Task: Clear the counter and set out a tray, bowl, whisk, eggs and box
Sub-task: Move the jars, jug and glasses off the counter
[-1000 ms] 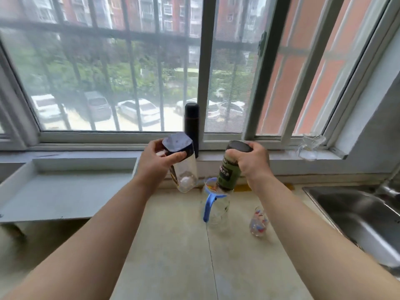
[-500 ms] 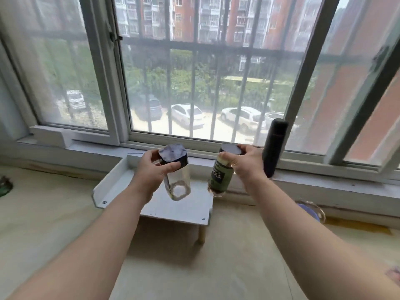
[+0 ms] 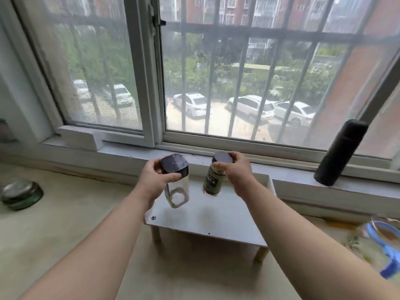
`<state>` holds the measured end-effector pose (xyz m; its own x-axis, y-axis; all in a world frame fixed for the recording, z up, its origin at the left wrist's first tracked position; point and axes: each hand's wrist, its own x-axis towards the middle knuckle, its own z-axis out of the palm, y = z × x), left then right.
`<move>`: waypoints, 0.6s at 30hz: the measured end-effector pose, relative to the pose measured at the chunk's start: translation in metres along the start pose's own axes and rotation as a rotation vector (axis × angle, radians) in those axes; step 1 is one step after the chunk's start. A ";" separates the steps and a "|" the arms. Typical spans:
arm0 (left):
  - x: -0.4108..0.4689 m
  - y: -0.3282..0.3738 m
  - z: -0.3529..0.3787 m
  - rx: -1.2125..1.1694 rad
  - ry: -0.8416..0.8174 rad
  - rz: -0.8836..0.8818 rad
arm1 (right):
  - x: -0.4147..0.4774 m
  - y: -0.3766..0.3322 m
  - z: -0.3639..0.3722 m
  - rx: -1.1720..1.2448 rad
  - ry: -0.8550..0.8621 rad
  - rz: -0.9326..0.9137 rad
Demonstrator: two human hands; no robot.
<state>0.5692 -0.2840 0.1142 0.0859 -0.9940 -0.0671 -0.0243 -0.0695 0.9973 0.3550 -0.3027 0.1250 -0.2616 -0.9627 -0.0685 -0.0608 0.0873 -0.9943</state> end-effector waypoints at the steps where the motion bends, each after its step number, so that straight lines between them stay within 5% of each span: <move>1: 0.006 -0.003 -0.004 0.009 -0.002 -0.001 | 0.005 0.004 0.008 -0.008 0.001 -0.001; 18: 0.045 -0.037 -0.014 0.094 0.119 0.040 | 0.068 0.036 0.084 -0.116 -0.098 0.020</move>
<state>0.5881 -0.3251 0.0750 0.2000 -0.9796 -0.0178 -0.1224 -0.0430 0.9915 0.4154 -0.3868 0.0781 -0.1685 -0.9805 -0.1012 -0.1686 0.1299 -0.9771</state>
